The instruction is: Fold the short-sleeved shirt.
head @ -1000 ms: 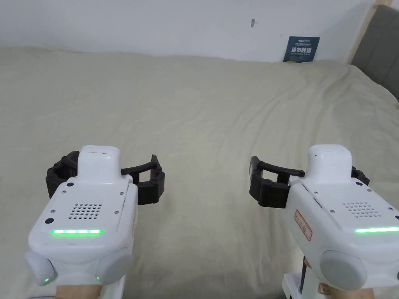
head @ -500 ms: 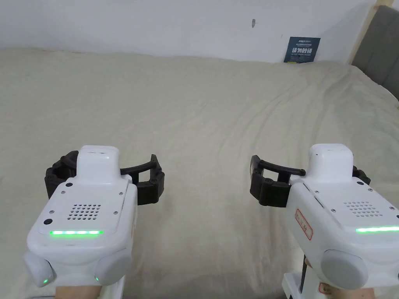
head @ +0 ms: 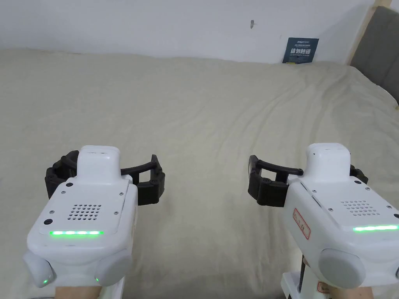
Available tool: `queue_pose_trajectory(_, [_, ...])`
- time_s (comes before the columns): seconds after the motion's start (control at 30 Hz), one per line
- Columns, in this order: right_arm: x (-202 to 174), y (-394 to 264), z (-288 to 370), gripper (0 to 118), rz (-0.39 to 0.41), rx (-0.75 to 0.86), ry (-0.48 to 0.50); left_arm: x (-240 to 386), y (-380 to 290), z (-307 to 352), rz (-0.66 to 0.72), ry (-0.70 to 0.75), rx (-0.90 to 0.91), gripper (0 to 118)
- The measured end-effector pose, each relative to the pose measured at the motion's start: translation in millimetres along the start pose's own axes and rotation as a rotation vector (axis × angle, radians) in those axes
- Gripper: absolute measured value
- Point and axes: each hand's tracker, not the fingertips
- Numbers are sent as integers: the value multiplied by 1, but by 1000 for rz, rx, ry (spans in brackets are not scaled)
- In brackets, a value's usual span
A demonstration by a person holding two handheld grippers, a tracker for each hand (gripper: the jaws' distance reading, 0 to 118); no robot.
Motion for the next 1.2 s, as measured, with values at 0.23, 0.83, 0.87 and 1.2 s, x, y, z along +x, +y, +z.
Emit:
queue_pose_trajectory(0.23, [-1,0,1,118,-2,-2,-10,0,-1,0,6,-4,-3,118])
queue_pose_trajectory(0.83, [-3,4,-22,118,-169,-818,-96,11,-24,7,70,-6,-217,118])
queue_pose_trajectory(0.87, [-5,2,-22,118,-161,-834,-98,12,-27,6,68,-8,-223,118])
queue_pose_trajectory(1.2, [-22,-5,-22,118,-174,-797,-50,12,-34,5,69,-13,-262,118])
